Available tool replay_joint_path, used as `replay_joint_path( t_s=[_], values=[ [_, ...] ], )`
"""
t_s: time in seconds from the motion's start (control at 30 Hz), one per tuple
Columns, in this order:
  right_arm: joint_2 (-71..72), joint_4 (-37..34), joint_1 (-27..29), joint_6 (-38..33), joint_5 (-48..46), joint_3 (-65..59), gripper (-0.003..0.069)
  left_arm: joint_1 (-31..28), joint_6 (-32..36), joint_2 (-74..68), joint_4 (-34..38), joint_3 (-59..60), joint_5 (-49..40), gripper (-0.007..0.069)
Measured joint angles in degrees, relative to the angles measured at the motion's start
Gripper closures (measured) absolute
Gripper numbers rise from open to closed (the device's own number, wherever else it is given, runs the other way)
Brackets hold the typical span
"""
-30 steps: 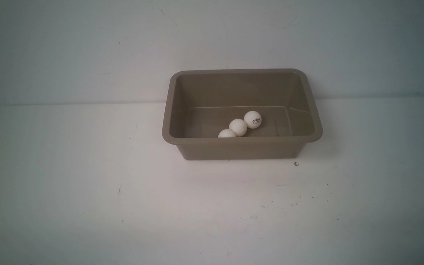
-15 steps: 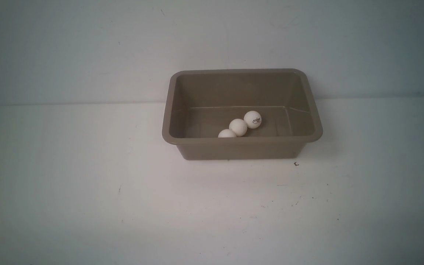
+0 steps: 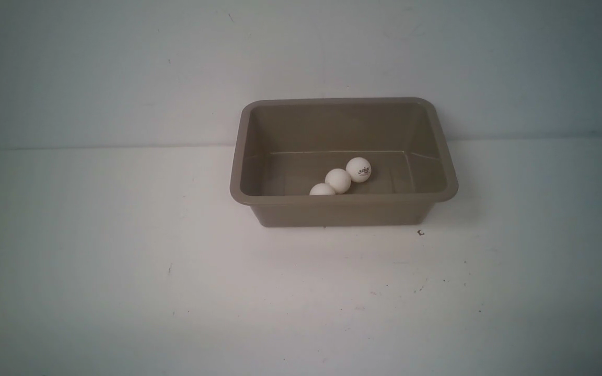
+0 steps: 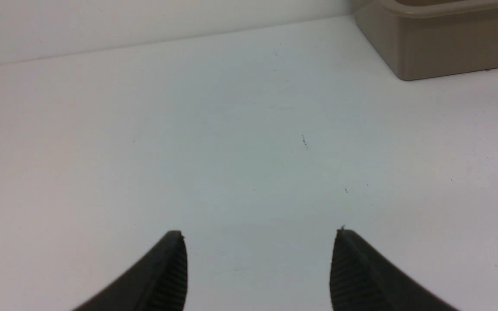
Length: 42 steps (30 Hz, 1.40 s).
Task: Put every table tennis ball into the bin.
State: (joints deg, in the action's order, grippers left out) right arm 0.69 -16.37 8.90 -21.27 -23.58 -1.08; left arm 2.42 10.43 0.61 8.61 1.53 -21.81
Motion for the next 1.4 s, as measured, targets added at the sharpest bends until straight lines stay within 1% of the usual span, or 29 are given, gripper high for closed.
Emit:
replay_joint_path(
  t_s=[0.67, 0.77, 0.83, 0.93, 1.13, 1.23, 1.33, 1.4],
  values=[
    [0.0, 0.0, 0.0, 0.0, 0.0, 0.0, 0.0419, 0.0, 0.0, 0.0, 0.0, 0.0, 0.0, 0.022],
    [0.0, 1.6, 0.0, -0.2, 0.2, 0.0, 0.0419, 0.0, 0.0, 0.0, 0.0, 0.0, 0.0, 0.022],
    [0.0, 3.3, -0.8, -0.5, 0.3, 0.0, 0.0419, 0.0, 0.0, 0.0, 0.0, 0.0, 0.0, 0.022],
    [0.0, 3.5, -2.3, -0.6, 0.3, 0.0, 0.0419, 0.0, 0.0, 0.0, 0.0, 0.0, 0.0, 0.022],
    [0.0, 3.8, -7.6, -0.6, 0.3, 0.0, 0.0419, 0.0, 0.0, 0.0, 0.0, 0.0, 0.0, 0.022],
    [0.0, 3.8, -9.3, -0.6, 0.3, 0.0, 0.0419, 0.0, 0.0, 0.0, 0.0, 0.0, 0.0, 0.022],
    [0.0, 2.4, -10.5, -0.4, 0.4, 0.0, 0.0419, 0.0, 0.0, 0.0, 0.0, 0.0, 0.0, 0.022],
    [0.0, -1.0, -11.0, 0.0, 0.3, 0.0, 0.0419, 0.0, 0.0, 0.0, 0.0, 0.0, 0.0, 0.022]
  ],
)
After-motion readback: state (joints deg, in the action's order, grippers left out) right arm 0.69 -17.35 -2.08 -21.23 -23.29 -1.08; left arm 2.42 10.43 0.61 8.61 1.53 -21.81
